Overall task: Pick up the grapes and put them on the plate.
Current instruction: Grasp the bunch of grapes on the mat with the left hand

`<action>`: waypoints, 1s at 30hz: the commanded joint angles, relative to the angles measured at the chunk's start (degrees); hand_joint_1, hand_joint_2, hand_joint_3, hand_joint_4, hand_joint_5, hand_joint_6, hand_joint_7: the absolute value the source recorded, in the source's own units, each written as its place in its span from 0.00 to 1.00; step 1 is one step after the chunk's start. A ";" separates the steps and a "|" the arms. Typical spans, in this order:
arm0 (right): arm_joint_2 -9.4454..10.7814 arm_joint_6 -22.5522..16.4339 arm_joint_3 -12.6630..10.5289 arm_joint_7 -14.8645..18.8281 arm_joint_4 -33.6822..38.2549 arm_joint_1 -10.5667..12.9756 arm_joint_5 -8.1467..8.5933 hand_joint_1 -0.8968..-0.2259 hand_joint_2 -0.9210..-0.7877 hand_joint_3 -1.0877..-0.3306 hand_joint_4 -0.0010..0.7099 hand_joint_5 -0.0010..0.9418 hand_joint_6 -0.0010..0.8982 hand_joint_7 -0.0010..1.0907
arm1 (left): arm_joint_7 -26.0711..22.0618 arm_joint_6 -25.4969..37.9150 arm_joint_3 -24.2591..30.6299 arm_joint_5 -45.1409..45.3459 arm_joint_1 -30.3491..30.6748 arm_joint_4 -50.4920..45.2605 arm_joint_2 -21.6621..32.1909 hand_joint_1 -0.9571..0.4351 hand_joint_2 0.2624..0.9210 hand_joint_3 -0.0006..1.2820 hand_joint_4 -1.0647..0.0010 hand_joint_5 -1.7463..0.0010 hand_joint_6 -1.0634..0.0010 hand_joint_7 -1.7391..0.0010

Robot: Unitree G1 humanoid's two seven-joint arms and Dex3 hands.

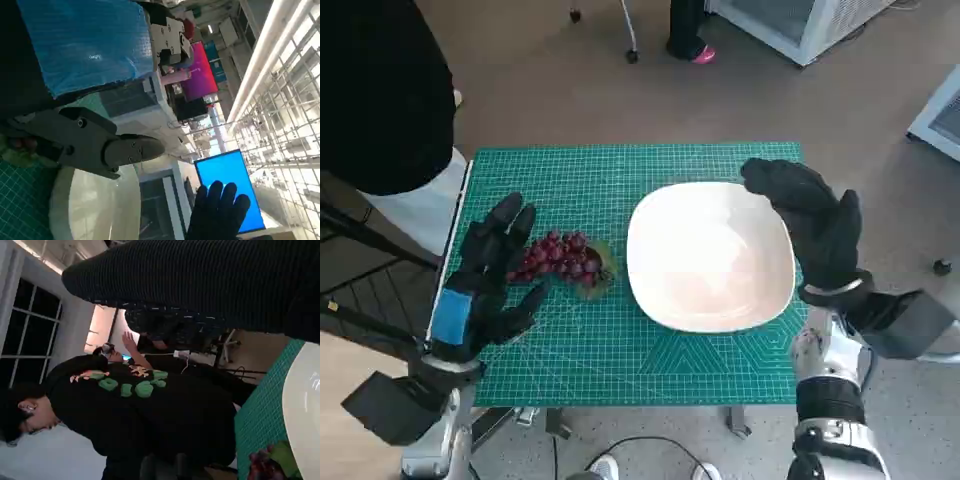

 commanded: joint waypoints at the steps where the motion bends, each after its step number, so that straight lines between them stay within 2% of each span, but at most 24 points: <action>1: 0.40 0.10 0.08 -0.50 0.17 1.85 0.07 0.53 0.00 0.71 0.55 0.00 0.52 0.00 | -0.13 -0.19 -0.34 -0.06 -1.11 -0.51 0.06 0.45 1.00 0.31 0.86 1.00 1.00 0.73; 15: 1.39 -0.91 0.79 -1.13 0.32 2.62 -0.49 0.53 0.00 0.70 0.53 0.00 0.51 0.00 | -0.11 -0.76 -0.40 -0.09 -4.03 1.52 -0.05 0.44 1.00 0.30 0.85 1.00 1.00 0.74; 30: 3.27 -1.99 3.51 -4.24 0.43 3.59 -3.60 0.55 0.00 0.68 0.54 0.00 0.52 0.00 | -0.39 -2.27 -0.44 0.02 -8.32 5.63 0.01 0.43 1.00 0.28 0.84 1.00 0.99 0.73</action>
